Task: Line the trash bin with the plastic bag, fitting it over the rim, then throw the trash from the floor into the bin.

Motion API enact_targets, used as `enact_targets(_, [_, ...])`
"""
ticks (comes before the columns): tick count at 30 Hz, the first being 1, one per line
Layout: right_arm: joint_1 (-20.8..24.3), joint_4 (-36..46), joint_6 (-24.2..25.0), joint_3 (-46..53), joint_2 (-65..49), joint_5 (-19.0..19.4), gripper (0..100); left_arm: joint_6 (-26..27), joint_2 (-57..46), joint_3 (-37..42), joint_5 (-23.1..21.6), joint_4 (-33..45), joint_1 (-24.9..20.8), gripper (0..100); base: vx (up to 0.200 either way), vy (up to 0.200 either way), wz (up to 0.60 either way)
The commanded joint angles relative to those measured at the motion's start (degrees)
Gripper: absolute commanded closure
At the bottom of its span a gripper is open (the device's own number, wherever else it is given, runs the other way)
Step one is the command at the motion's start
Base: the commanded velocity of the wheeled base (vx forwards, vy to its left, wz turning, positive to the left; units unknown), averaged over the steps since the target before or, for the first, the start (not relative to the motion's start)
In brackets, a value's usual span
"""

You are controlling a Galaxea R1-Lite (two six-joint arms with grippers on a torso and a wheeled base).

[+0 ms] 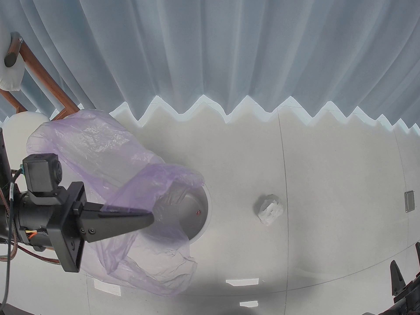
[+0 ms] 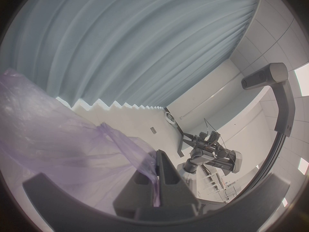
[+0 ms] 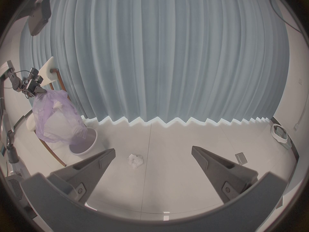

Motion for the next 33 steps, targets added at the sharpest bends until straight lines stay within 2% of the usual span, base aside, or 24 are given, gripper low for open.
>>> enact_targets(1, [0.0, -0.02, -0.02, 1.01, -0.96, -0.07, 0, 0.03, 2.37, -1.67, -0.03, -0.12, -3.15, 100, 0.0, 0.0, 0.0])
enact_targets(9, [0.0, -0.02, -0.02, 1.01, -0.96, -0.07, 0, 0.03, 5.45, -4.92, -0.03, -0.12, -7.02, 100, 0.0, 0.0, 0.0])
enact_targets(24, [0.0, -0.02, 0.07, 1.01, -0.96, -0.07, 0, -0.05, 7.65, -5.62, -0.03, -2.84, -5.79, 100, 0.0, 0.0, 0.0])
enact_targets(27, [0.0, -0.02, 0.07, 1.01, -0.96, -0.07, 0, 0.03, 7.38, -3.43, -0.03, -3.02, -4.12, 100, 0.0, 0.0, 0.0])
enact_targets(33, [0.0, -0.02, 0.07, 1.01, -0.96, -0.07, 0, 0.47, 7.03, 0.71, -1.26, -3.19, 5.64, 100, 0.0, 0.0, 0.0])
